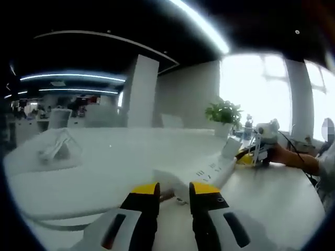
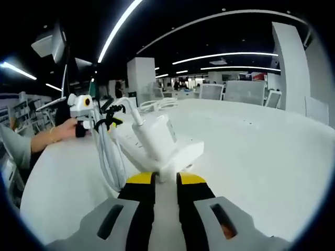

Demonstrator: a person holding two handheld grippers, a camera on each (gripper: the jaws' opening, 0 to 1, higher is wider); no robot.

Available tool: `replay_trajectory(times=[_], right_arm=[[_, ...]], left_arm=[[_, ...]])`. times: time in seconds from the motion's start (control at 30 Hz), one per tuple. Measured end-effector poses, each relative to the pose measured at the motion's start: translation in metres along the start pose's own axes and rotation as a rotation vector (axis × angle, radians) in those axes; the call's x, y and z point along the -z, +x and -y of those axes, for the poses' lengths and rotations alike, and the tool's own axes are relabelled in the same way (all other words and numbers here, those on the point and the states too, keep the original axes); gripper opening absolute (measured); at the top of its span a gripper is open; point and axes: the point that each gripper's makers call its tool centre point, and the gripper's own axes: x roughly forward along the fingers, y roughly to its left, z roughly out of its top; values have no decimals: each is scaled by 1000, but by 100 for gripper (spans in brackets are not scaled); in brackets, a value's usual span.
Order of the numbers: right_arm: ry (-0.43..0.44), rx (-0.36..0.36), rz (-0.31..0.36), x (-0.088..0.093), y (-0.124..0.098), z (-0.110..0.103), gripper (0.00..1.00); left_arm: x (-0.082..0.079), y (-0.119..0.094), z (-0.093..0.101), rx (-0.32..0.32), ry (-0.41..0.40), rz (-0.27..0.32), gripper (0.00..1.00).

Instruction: Straighten the power strip on the desk, plug the charger into it

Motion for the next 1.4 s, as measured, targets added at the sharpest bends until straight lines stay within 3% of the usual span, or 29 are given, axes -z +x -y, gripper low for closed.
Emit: replay_trajectory(times=[0.2,0.73,0.87,1.0,1.07,1.13,1.2,1.3,1.4], right_arm=[[15,7,24,-4,-2,1,17],[90,128,71,-6,-21,11,16],[144,185,104,-8,-33,19,16],[72,301,63,-3,-51,28,16],[8,333,-1,6,-59,21,16],[4,353,-19,11,-64,13,16],[7,352,2,9,-72,0,16],[41,343,92,-5,-85,-20,16],[66,363,99,-10,-102,-34,16]], left_arm=[[4,-3,-3,-12,18,-17,24],[-1,-32,-1,-56,-33,54,24],[-2,-41,4,-81,-31,74,24],[-1,-50,7,-137,-8,65,24],[0,-55,4,-163,29,43,25],[2,-56,10,-186,47,36,27],[2,-61,14,-206,41,32,29],[-3,-75,32,-238,42,70,32],[-7,-93,57,-263,59,106,33]])
